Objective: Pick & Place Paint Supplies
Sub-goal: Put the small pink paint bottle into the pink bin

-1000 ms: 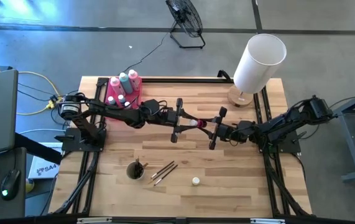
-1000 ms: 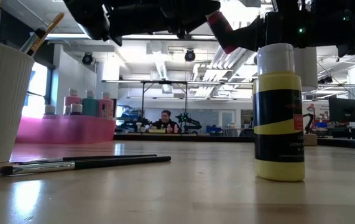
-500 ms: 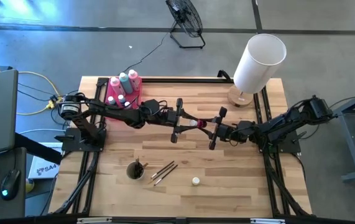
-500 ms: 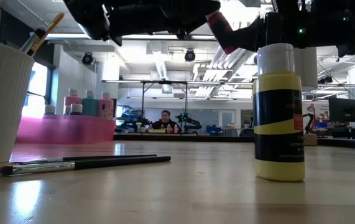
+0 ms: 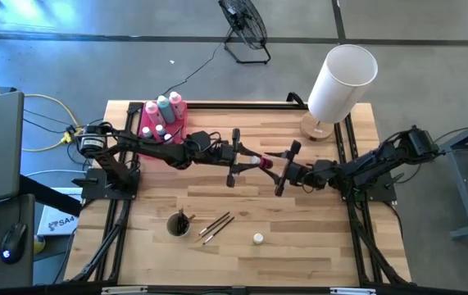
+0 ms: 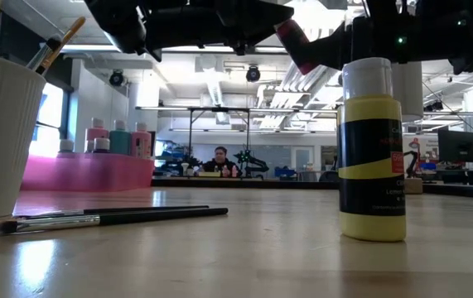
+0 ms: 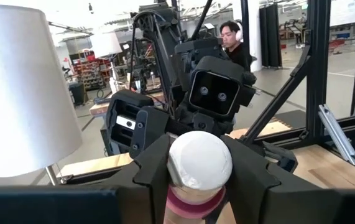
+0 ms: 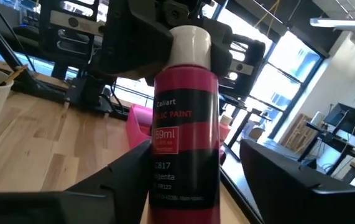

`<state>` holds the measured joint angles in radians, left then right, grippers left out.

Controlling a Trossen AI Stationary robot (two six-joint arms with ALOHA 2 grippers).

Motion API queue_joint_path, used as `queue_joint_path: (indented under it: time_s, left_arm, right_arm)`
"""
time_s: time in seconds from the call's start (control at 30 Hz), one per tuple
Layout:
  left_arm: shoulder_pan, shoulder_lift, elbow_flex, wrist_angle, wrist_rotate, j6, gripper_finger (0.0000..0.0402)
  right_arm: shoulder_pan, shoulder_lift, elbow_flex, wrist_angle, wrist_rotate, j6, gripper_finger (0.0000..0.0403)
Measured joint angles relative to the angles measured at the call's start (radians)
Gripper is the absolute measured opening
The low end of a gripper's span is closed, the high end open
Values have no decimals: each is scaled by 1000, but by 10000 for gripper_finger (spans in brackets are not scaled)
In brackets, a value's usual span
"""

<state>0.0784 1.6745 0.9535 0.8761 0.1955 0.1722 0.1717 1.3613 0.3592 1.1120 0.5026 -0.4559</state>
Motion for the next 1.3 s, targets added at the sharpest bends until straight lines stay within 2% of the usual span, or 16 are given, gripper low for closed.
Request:
queue_joint_path:
  time_s: [0.17, 0.33, 0.67, 0.8, 0.9, 1.1, 1.3]
  left_arm:
    - [-1, 0, 0, -2, 0, 0, 129]
    - [0, 0, 0, 0, -7, 1, 120]
    - [0, 0, -1, 4, -6, 5, 123]
    - [0, -27, -2, -26, -52, 10, 123]
    - [0, -85, -2, -112, -106, 30, 123]
    - [0, -245, -2, -401, -328, 28, 123]
    - [0, -386, -2, -705, -562, -115, 122]
  right_arm:
    - [33, 0, 1, 1, 69, -66, 244]
    - [67, 0, 1, 0, 149, -121, 244]
    - [77, 0, 1, -58, 157, -115, 244]
    - [82, -14, 1, -115, 184, -112, 245]
    - [89, -49, 0, -219, 221, -68, 245]
    - [90, -141, 0, -456, 197, 97, 245]
    - [76, -163, 0, -557, 145, 189, 245]
